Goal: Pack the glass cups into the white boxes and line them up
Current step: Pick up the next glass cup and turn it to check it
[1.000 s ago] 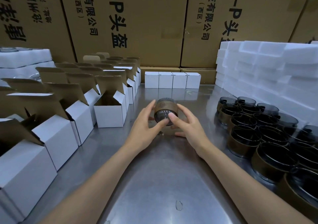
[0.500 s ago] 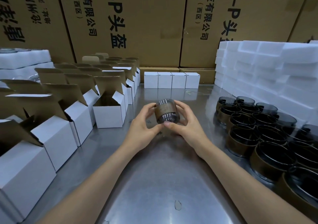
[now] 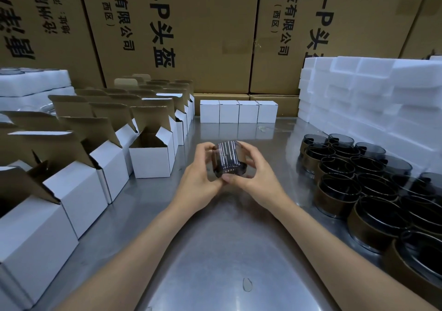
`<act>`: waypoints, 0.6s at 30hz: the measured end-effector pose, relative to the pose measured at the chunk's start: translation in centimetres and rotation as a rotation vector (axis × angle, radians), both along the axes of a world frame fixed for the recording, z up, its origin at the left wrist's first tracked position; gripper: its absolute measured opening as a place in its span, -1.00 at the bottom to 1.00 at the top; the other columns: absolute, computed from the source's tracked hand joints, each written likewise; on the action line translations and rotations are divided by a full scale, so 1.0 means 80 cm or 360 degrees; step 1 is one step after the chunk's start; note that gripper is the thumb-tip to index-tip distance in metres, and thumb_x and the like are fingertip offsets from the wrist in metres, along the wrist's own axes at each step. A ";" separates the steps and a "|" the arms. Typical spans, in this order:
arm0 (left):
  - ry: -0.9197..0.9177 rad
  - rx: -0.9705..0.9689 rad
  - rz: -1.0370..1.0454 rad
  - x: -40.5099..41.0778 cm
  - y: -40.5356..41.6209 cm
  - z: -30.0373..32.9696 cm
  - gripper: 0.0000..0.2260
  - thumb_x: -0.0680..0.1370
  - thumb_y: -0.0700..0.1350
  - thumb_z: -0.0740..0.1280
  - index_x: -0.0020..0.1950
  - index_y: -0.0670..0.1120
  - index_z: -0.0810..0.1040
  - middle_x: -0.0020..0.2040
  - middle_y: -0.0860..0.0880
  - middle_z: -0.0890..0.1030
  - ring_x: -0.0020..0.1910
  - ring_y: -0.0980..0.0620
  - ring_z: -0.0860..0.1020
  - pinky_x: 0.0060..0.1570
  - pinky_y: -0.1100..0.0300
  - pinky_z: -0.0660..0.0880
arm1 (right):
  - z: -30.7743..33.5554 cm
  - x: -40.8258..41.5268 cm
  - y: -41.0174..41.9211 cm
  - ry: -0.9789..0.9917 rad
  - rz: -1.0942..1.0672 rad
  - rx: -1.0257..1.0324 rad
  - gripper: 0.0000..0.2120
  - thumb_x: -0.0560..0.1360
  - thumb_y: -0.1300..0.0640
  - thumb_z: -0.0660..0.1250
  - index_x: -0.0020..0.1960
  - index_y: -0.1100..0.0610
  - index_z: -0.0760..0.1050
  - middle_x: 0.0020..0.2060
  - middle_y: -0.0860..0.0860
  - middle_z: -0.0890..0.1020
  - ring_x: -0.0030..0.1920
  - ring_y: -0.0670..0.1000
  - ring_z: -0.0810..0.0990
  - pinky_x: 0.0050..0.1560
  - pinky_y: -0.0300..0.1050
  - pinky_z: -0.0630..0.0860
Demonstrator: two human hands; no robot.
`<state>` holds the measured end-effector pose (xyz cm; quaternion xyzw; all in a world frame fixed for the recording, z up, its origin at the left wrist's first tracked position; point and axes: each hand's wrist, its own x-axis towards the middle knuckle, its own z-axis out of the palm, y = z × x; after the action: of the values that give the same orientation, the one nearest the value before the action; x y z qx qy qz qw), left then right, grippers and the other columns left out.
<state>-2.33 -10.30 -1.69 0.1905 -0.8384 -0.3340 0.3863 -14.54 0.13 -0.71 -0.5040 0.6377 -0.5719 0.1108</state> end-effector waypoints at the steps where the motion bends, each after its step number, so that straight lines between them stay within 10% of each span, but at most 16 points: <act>1: -0.0021 0.0016 -0.0022 -0.001 0.000 -0.001 -0.42 0.40 -0.16 0.48 0.21 0.16 0.21 0.10 0.32 0.46 0.22 0.22 0.45 0.09 0.35 0.40 | 0.000 0.000 0.000 -0.0007 -0.0025 -0.0005 -0.34 0.29 0.17 0.58 0.29 -0.09 0.36 0.16 -0.28 0.47 0.15 -0.32 0.44 0.25 -0.13 0.44; 7: -0.0046 -0.0211 0.0004 -0.002 0.003 0.001 -0.32 0.38 -0.14 0.49 0.40 0.14 0.25 0.33 0.18 0.43 0.29 0.15 0.43 0.22 0.18 0.44 | 0.003 0.003 0.001 0.0107 -0.0140 -0.0078 -0.33 0.26 0.19 0.60 0.28 -0.08 0.41 0.11 -0.21 0.43 0.13 -0.21 0.46 0.21 -0.02 0.49; 18: -0.0065 0.0021 0.0025 -0.003 0.001 -0.001 -0.40 0.40 -0.11 0.48 0.25 0.11 0.16 0.06 0.33 0.46 0.12 0.05 0.54 0.04 0.15 0.49 | 0.003 0.005 -0.001 -0.0088 -0.0119 -0.0063 -0.44 0.27 0.22 0.59 0.18 0.04 0.44 0.05 -0.17 0.56 0.01 -0.36 0.50 0.06 -0.40 0.45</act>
<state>-2.59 -10.23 -1.81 0.2064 -0.8423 -0.3326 0.3705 -14.15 0.05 -0.44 -0.4659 0.6413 -0.6019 0.0967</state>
